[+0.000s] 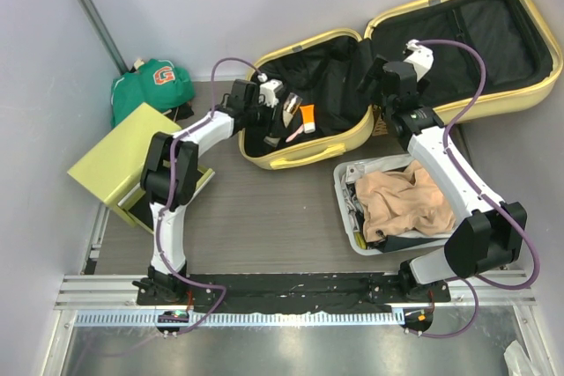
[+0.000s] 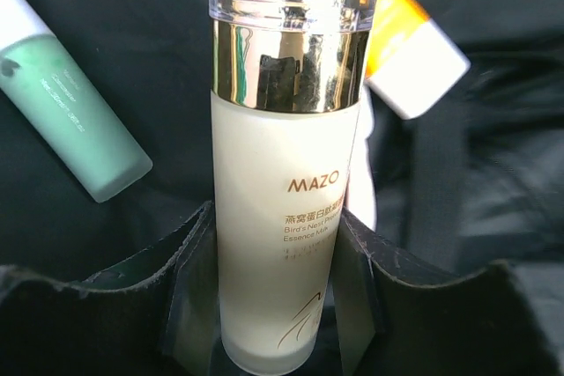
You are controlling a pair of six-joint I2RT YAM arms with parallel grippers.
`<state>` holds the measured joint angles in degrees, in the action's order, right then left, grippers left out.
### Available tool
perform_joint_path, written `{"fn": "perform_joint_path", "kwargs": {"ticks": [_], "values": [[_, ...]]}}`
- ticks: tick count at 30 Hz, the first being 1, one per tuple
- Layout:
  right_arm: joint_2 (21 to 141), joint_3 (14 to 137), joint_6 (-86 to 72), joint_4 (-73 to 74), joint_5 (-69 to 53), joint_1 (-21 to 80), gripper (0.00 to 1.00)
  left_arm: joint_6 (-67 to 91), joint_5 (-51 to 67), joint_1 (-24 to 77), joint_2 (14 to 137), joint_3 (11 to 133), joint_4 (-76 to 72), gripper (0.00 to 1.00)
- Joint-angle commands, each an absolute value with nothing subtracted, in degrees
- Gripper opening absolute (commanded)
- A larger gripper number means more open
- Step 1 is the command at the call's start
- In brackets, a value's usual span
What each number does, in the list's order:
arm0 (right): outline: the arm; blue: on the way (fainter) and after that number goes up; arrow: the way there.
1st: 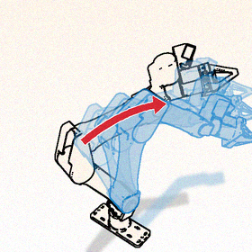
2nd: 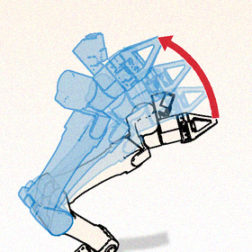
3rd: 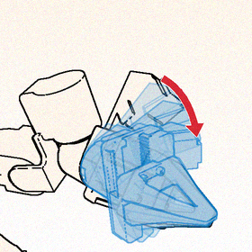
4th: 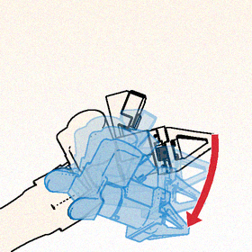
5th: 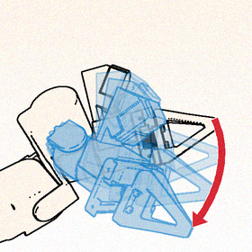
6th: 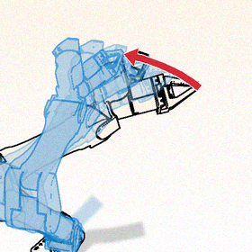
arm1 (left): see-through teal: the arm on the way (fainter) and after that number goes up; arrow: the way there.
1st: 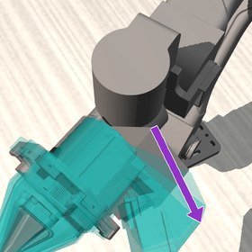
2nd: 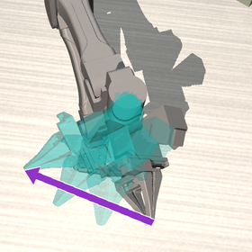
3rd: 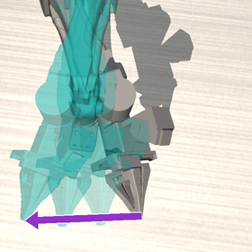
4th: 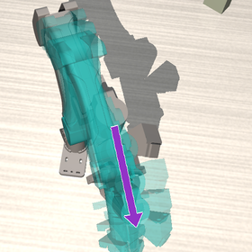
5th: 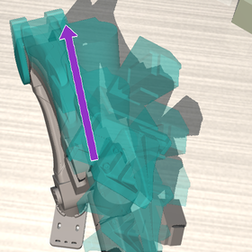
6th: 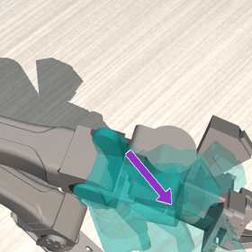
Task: Open, take out, and arrange the luggage
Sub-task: Pick up the personal item from the luggage, then place the personal item in the drawer.
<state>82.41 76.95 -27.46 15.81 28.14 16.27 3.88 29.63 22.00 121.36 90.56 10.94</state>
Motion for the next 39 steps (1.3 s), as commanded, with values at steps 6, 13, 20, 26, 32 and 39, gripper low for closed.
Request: {"fn": "perform_joint_path", "kwargs": {"ticks": [6, 13, 20, 26, 32, 39], "values": [[81.04, 79.63, -21.97, 13.27, 17.58, 17.14, 0.97, 7.82, 28.22, 21.71, 106.72, 95.36, 10.63, 0.00], [80.07, 80.59, -20.92, 9.24, 16.52, 17.31, 0.96, 10.37, 24.79, 20.39, 98.80, 93.52, 16.86, 0.00], [80.95, 79.81, -21.09, 4.84, 14.77, 17.40, 0.96, 0.18, 12.87, 20.39, 90.28, 88.69, 41.46, 0.00], [79.90, 77.53, -21.53, 1.76, 14.59, 17.40, 0.96, -8.51, 5.36, 17.94, 82.45, 74.84, 51.77, 0.00], [79.72, 76.29, -19.86, 1.06, 14.68, 17.40, 0.96, -13.53, 1.42, 13.45, 75.50, 66.19, 53.00, 0.00], [80.95, 77.08, -20.13, 0.35, 12.92, 17.40, 0.96, -17.93, -4.92, 10.20, 74.01, 59.07, 53.00, 0.00]]}}
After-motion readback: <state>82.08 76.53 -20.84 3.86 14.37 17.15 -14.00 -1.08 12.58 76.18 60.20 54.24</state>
